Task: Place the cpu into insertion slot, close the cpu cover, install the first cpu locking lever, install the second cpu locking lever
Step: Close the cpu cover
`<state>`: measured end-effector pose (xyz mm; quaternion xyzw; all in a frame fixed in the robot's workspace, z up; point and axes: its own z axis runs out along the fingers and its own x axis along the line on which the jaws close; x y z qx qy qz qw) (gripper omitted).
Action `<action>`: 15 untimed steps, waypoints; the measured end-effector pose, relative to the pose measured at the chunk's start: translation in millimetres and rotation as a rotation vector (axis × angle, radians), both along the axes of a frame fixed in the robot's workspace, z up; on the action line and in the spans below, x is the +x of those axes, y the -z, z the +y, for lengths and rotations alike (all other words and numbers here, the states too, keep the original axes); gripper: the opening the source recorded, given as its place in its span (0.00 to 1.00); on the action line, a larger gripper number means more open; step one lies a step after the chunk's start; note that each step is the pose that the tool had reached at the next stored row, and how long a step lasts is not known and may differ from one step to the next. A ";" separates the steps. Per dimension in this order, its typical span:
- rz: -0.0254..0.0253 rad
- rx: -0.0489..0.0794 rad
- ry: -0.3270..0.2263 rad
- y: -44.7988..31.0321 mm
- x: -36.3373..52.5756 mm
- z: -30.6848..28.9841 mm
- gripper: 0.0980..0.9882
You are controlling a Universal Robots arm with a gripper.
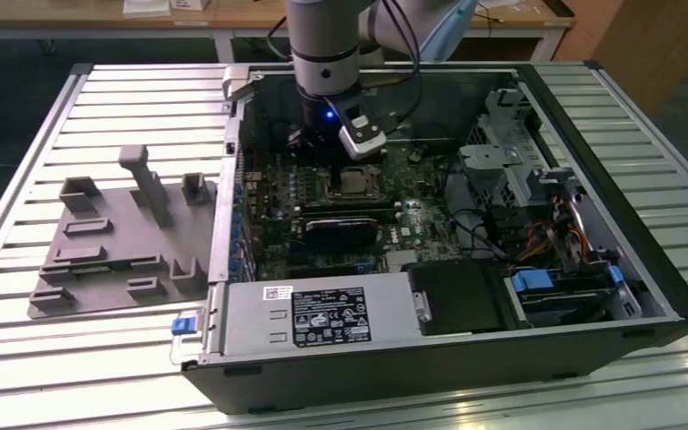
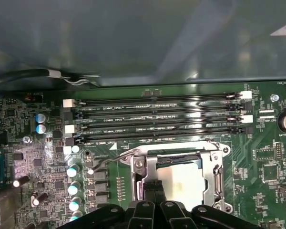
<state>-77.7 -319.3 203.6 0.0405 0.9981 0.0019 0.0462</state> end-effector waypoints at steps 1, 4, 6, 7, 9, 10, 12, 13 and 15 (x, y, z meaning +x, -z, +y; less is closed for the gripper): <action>0.0000 0.001 -0.001 0.3 -0.5 0.0 0.00; 0.0000 0.001 -0.003 1.6 -0.9 -0.2 0.00; 0.0001 0.001 -0.004 2.3 -1.0 -0.3 0.00; 0.0001 0.001 -0.005 2.6 -1.0 -0.3 0.00; 0.0001 0.001 -0.005 2.9 -1.0 -0.2 0.00; 0.0002 0.001 -0.005 3.0 -1.0 -0.3 0.00; 0.0001 0.001 -0.005 3.2 -0.9 -0.2 0.00; 0.0000 0.001 -0.005 3.3 -0.6 -0.2 0.00; 0.0000 0.001 -0.005 3.4 0.7 -0.2 0.00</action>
